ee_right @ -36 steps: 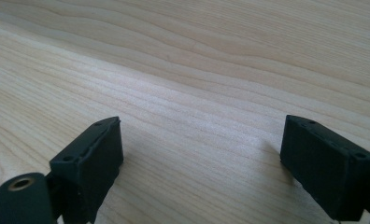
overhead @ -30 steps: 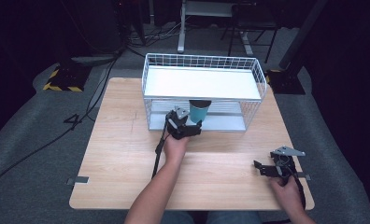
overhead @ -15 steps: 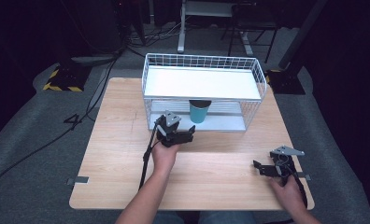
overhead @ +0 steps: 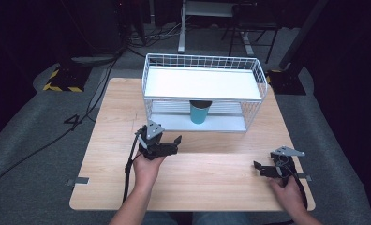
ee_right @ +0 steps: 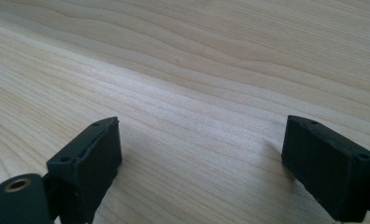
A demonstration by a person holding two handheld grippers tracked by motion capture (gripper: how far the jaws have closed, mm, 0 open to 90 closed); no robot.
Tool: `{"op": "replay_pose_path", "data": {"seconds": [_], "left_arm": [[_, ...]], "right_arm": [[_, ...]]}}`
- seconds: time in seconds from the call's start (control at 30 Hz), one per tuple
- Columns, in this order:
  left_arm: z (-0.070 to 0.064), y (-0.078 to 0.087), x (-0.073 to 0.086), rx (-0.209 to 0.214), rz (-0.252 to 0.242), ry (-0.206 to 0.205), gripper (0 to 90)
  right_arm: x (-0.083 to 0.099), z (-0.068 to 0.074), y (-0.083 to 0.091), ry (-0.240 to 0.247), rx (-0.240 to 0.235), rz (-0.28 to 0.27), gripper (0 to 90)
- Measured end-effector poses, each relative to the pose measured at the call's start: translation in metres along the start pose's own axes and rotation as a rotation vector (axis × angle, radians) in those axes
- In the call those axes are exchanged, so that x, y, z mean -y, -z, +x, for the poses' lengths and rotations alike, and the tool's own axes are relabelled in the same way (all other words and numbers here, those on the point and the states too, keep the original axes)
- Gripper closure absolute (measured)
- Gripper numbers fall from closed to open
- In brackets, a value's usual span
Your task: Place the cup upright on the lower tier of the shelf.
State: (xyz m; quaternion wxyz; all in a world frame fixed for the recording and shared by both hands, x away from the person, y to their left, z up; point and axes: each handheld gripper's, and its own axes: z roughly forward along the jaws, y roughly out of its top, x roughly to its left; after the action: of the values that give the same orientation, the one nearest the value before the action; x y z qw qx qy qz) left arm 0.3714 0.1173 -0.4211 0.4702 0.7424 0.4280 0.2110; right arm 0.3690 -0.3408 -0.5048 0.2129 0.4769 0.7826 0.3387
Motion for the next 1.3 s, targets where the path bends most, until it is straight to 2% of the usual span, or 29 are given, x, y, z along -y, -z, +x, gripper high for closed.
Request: {"op": "replay_pose_path", "data": {"seconds": [0.17, 0.33, 0.53, 0.67, 0.8, 0.9, 1.1, 1.13, 1.3], "left_arm": [[0.001, 0.018, 0.009, -0.002, 0.014, -0.032, 11.9], [0.003, 0.037, 0.019, -0.007, 0.016, -0.040, 11.5], [0.003, 0.052, 0.036, -0.001, 0.057, -0.082, 11.5], [0.007, 0.058, 0.052, 0.006, 0.072, -0.072, 11.5], [0.012, 0.062, 0.065, 0.019, 0.090, -0.068, 11.4], [0.016, 0.063, 0.075, 0.006, 0.106, -0.079, 11.7], [0.031, 0.053, 0.092, 0.009, 0.189, -0.044, 13.5], [0.034, 0.049, 0.097, 0.009, 0.218, -0.045, 13.6], [0.038, 0.041, 0.106, -0.009, 0.285, -0.057, 13.7]], "right_arm": [[0.000, 0.001, 0.000, 0.000, -0.002, 0.000, 12.3], [0.000, 0.002, 0.000, 0.000, -0.003, 0.001, 12.3], [0.000, 0.002, 0.000, 0.000, -0.004, 0.001, 12.2], [0.000, 0.002, 0.000, 0.000, -0.004, 0.001, 12.3], [0.000, 0.002, 0.000, 0.000, -0.004, 0.001, 12.3], [0.000, 0.002, 0.000, 0.000, -0.004, 0.001, 12.3], [0.000, 0.001, 0.000, 0.003, -0.007, 0.001, 12.3], [0.000, 0.001, 0.000, 0.004, -0.007, 0.001, 12.3], [0.000, 0.001, 0.000, 0.004, -0.007, 0.000, 12.3]]}}
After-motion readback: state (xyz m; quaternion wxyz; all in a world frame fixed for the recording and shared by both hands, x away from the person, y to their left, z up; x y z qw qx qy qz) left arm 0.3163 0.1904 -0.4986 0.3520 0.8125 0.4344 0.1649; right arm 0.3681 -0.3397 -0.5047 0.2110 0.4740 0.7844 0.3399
